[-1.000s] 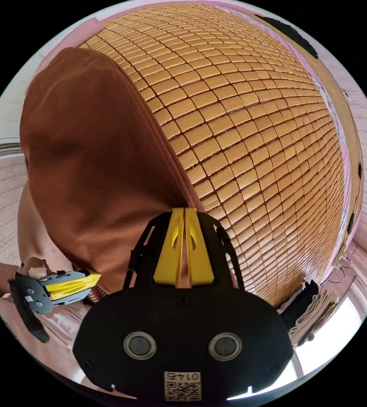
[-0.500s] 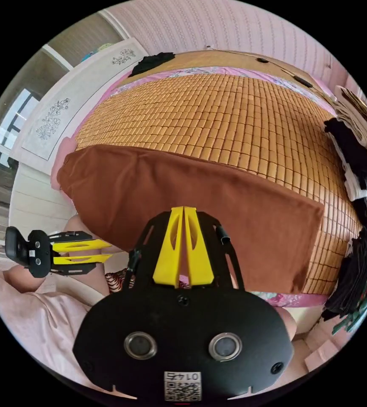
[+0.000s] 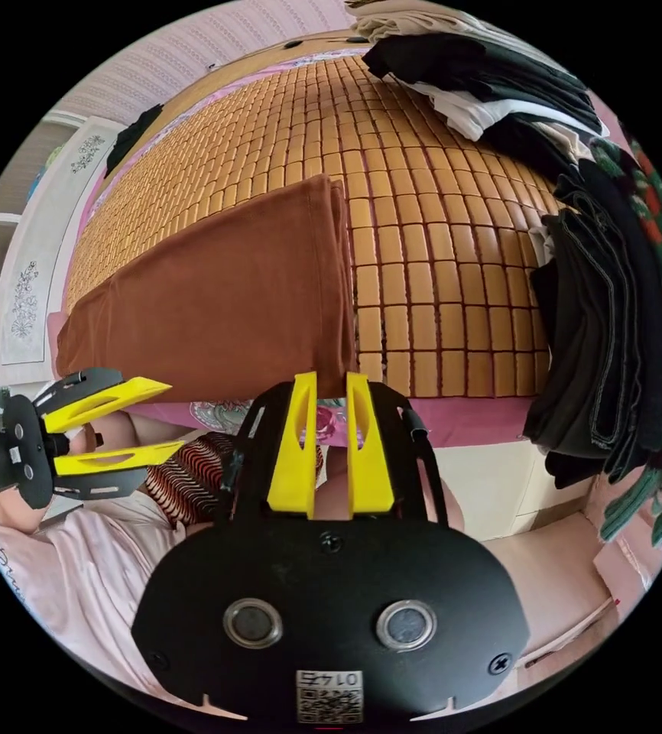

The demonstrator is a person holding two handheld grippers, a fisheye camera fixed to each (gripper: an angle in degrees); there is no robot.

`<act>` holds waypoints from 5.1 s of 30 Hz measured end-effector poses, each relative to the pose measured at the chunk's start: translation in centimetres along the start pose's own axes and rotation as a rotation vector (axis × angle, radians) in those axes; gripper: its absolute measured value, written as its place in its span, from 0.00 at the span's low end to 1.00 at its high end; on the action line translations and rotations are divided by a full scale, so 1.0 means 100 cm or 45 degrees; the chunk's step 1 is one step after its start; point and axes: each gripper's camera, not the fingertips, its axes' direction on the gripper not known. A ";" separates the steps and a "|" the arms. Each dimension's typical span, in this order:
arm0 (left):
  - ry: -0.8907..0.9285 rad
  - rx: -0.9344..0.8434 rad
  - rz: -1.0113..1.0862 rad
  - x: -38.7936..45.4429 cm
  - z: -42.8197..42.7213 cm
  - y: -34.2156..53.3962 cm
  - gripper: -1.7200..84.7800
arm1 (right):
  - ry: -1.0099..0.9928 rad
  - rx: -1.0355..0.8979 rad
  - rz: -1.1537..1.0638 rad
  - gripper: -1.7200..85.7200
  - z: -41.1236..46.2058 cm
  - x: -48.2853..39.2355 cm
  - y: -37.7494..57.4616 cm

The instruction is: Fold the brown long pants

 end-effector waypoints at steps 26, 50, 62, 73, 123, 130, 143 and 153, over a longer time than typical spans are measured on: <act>-0.033 -0.210 -0.021 0.046 0.035 -0.118 0.13 | -0.293 -0.057 -0.107 0.10 0.019 0.212 0.051; -0.136 0.054 -0.077 0.070 -0.058 0.009 0.02 | -1.169 0.306 0.164 0.26 0.029 0.309 0.056; -0.073 0.351 0.047 0.083 -0.112 0.047 0.02 | -0.927 0.460 -0.143 0.05 -0.066 0.256 0.050; 0.244 0.903 -0.049 0.090 -0.195 0.060 0.02 | -0.657 0.822 -0.228 0.06 -0.254 0.216 0.122; -0.142 -0.056 -0.566 -0.049 -0.041 0.300 0.01 | 0.334 -0.154 -0.897 0.01 0.075 -0.542 -0.188; -0.105 -0.094 -0.558 -0.051 -0.035 0.281 0.01 | 0.300 -0.306 -1.028 0.01 0.051 -0.560 -0.229; -0.004 -0.036 -0.543 -0.056 -0.022 0.273 0.01 | 0.335 -0.366 -0.969 0.01 0.070 -0.527 -0.253; -0.066 0.278 -0.111 0.012 -0.047 0.213 0.10 | -0.007 0.222 -0.525 0.02 -0.026 -0.300 -0.142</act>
